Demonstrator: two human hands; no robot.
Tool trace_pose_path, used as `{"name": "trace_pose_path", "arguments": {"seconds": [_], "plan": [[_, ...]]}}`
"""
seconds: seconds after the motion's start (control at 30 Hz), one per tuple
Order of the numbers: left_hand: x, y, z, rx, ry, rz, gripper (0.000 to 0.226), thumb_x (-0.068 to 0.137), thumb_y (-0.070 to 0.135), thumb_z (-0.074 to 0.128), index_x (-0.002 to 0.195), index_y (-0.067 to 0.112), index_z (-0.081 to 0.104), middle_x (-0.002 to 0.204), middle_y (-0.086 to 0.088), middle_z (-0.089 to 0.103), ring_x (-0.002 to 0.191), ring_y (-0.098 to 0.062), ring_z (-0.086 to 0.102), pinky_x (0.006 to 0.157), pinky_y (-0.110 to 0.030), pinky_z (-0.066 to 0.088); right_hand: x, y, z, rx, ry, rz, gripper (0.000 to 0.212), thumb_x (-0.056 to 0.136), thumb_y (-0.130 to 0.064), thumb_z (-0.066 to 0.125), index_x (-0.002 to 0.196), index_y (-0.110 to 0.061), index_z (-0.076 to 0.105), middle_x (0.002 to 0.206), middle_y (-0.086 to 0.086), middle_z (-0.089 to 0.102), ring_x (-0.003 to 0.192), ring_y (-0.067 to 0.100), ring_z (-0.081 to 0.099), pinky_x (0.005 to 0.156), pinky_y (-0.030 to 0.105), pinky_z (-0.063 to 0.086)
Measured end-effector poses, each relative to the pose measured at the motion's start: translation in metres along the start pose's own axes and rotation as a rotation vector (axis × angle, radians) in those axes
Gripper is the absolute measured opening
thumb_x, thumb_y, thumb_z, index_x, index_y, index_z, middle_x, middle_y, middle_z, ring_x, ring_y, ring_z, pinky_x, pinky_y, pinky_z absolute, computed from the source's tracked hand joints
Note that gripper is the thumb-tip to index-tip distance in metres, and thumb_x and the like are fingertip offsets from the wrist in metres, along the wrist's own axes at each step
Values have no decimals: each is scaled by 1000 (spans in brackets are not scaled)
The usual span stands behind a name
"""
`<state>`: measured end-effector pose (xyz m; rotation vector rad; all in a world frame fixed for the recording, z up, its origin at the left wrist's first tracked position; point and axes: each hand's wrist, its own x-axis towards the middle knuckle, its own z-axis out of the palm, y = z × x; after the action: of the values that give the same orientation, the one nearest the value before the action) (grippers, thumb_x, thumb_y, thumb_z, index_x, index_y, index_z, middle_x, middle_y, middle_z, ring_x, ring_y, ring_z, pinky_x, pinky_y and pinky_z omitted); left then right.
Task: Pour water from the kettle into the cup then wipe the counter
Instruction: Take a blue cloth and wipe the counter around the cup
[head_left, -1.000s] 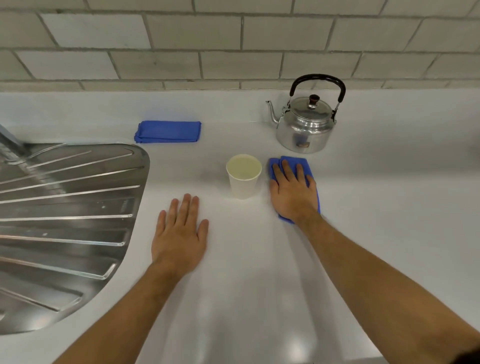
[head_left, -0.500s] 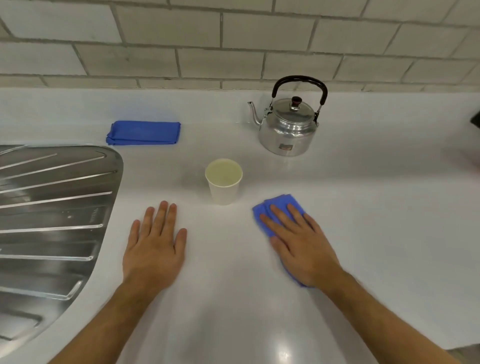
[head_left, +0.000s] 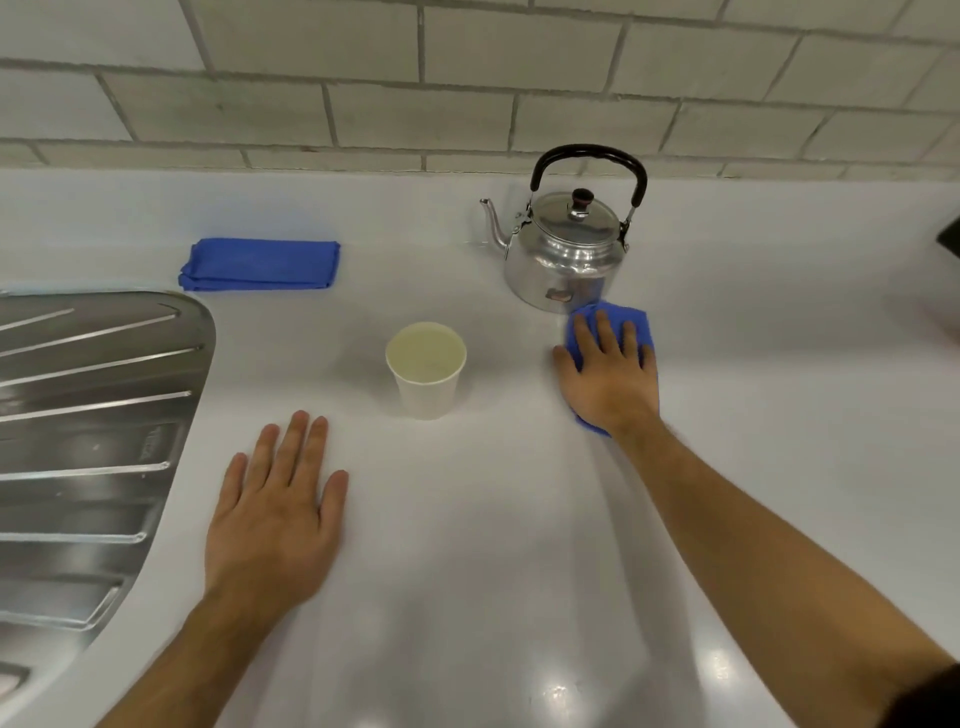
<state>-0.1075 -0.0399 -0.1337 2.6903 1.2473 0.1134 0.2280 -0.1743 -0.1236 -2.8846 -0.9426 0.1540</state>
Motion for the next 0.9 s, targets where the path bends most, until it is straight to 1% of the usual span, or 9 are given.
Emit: {"name": "trace_pose_path", "arguments": {"seconds": [0.1, 0.17, 0.23, 0.33, 0.47, 0.6, 0.7, 0.77, 0.9], "plan": [[0, 0, 0, -7, -10, -9, 65, 94, 52, 3, 154, 28, 0, 163, 9, -1, 151, -14, -1, 122, -37, 0, -25, 33, -7, -36, -44, -318, 62, 97, -61, 22, 155, -39, 14, 164, -10, 12, 151, 26, 9, 121, 43, 10], [1, -1, 0, -8, -22, -15, 65, 94, 52, 9, 154, 28, 1, 164, 8, 0, 151, -15, 0, 122, -38, 2, -45, 56, -9, -17, -64, -375, 62, 96, -62, 20, 154, -43, 13, 164, -13, 10, 152, 23, 6, 122, 41, 10], [1, -1, 1, -6, -27, -13, 64, 96, 50, 12, 154, 28, 2, 164, 7, 2, 151, -16, 1, 122, -39, 3, -69, 73, -8, -2, -45, -297, 63, 95, -65, 15, 154, -43, 11, 164, -14, 7, 152, 21, 2, 122, 40, 9], [3, -3, 2, 6, -38, -6, 65, 95, 52, 8, 154, 27, 1, 164, 6, 1, 151, -17, 1, 122, -39, 2, -112, 87, -4, 8, -12, -150, 67, 93, -68, 8, 155, -42, 5, 164, -13, 0, 152, 20, -3, 122, 41, 6], [3, -3, 4, 8, -49, -3, 66, 94, 52, 5, 154, 26, -1, 164, 5, 0, 151, -18, -1, 121, -40, 0, -173, 85, 2, 3, -1, -44, 69, 91, -70, 3, 154, -42, -4, 163, -13, -8, 151, 19, -10, 123, 42, 1], [3, -2, 2, 2, -56, 5, 68, 93, 53, 2, 154, 24, -2, 164, 3, -2, 151, -19, -3, 121, -41, -2, -211, 52, 9, -60, 14, 17, 79, 88, -74, 0, 156, -34, -6, 165, -6, -8, 151, 25, -10, 122, 45, 1], [2, -1, -2, -22, -72, 8, 65, 97, 49, 9, 154, 20, -1, 164, 2, -2, 151, -20, -4, 122, -41, -2, -222, 10, 13, -73, 11, -18, 83, 87, -75, 1, 157, -30, -4, 165, -2, -6, 151, 29, -8, 122, 47, 3], [3, -2, -6, -65, -82, 23, 65, 99, 46, 16, 155, 17, 2, 164, 1, -2, 151, -20, -4, 122, -40, -2, -224, -23, 18, -68, 1, -75, 83, 87, -76, 0, 156, -30, -6, 165, -2, -10, 151, 30, -11, 121, 47, -1], [0, -14, -22, -400, -72, 25, 58, 102, 33, 32, 154, 12, 15, 164, 1, 2, 151, -16, -1, 120, -32, -3, -222, -102, 33, -9, -34, -223, 84, 85, -78, -2, 154, -32, -14, 161, -3, -23, 147, 29, -27, 119, 47, -14]]}}
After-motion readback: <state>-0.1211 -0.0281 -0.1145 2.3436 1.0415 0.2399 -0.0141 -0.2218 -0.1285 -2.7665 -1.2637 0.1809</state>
